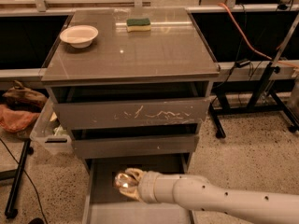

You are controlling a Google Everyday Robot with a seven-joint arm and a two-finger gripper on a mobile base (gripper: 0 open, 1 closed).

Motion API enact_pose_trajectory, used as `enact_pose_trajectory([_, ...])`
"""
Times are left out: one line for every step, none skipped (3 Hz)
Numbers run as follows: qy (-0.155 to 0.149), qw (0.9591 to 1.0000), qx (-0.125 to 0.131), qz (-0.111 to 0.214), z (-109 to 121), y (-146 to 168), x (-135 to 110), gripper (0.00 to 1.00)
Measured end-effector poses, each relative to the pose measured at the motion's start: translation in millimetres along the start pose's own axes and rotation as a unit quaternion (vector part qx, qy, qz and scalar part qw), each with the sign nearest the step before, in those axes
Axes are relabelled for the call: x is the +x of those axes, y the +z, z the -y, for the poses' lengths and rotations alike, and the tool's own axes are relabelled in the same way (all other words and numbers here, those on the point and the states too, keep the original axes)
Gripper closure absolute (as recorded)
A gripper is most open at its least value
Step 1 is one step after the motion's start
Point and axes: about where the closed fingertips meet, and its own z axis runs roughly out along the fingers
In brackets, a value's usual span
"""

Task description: Pick orange can from bottom drawer and place on counter

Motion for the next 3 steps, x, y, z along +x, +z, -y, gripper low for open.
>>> enact_pose_trajectory([-0.041, 0.9991, 0.014, 0.000, 12, -13, -36, 1.00])
enact_pose_trajectory([-0.041, 0.9990, 0.014, 0.000, 12, -13, -36, 1.00])
enact_pose_trajectory([-0.066, 0.9972, 0.036, -0.007, 39, -43, -70, 1.00])
